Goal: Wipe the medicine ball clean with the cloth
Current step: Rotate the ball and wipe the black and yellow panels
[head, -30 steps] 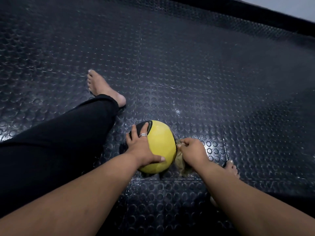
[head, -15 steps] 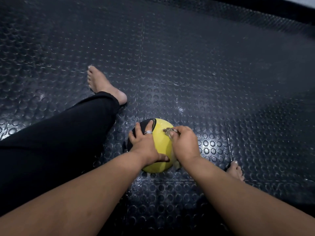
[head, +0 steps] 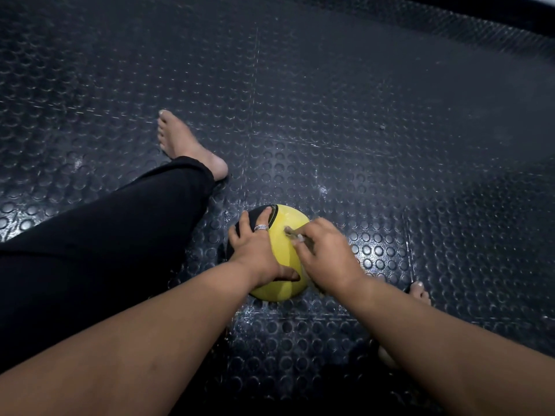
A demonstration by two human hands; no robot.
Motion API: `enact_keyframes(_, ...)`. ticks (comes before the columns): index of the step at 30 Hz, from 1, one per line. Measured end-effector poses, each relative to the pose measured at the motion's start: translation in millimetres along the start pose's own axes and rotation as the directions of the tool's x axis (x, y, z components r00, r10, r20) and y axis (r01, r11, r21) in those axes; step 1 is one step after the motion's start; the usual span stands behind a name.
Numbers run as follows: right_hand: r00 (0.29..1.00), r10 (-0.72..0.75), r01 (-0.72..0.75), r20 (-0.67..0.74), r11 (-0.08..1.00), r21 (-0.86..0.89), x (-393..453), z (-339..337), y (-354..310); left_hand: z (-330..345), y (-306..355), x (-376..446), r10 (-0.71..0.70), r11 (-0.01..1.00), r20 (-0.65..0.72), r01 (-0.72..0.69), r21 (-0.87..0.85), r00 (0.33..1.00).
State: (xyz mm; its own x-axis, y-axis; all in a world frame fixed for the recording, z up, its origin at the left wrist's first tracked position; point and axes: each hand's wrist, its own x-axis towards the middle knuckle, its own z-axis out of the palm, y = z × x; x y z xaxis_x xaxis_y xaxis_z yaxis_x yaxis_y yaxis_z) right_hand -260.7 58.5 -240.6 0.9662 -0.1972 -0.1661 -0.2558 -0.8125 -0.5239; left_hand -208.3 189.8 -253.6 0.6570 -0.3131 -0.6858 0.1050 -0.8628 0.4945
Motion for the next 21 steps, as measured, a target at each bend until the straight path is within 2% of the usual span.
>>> enact_keyframes(2,1.0,0.011,-0.011,-0.008,1.0,-0.011,6.1,0.4,4.1,1.7,1.3,-0.8,0.008,1.0,0.01,-0.008,0.02,1.0)
enact_keyframes(5,0.967,0.249,-0.249,-0.055,0.969,0.002,29.1,-1.3,11.7,6.8,5.3,-3.8,0.024,0.997,0.016,-0.025,0.075,1.0)
enact_keyframes(6,0.956,0.287,-0.288,-0.056,0.958,-0.008,32.2,-1.4,12.6,8.3,5.5,-4.2,0.026,0.996,0.021,-0.028,0.082,0.999)
enact_keyframes(8,0.962,0.267,-0.268,-0.055,0.963,-0.015,27.0,-2.1,8.3,9.7,5.1,-2.4,0.029,0.997,0.019,-0.03,0.067,0.999)
enact_keyframes(12,0.991,0.121,-0.122,-0.054,0.993,-0.005,1.4,1.3,-0.2,11.6,4.6,-1.6,0.039,0.999,0.012,-0.04,0.036,0.999)
enact_keyframes(14,0.983,0.174,-0.173,-0.063,0.985,0.024,7.4,2.7,7.5,12.7,7.1,-3.0,0.034,0.998,0.014,-0.035,0.055,0.999)
enact_keyframes(18,0.914,0.402,-0.396,-0.063,0.914,0.085,26.9,0.3,15.7,14.2,7.6,-6.0,0.02,0.997,0.017,-0.022,0.068,1.0)
enact_keyframes(19,0.916,0.396,-0.392,-0.065,0.917,0.072,25.6,0.5,14.3,14.6,6.8,-6.1,0.021,0.998,0.016,-0.022,0.065,1.0)
enact_keyframes(21,0.956,0.282,-0.281,-0.076,0.959,0.031,14.1,0.4,6.8,13.6,4.9,-5.1,0.02,0.999,0.017,-0.021,0.049,1.0)
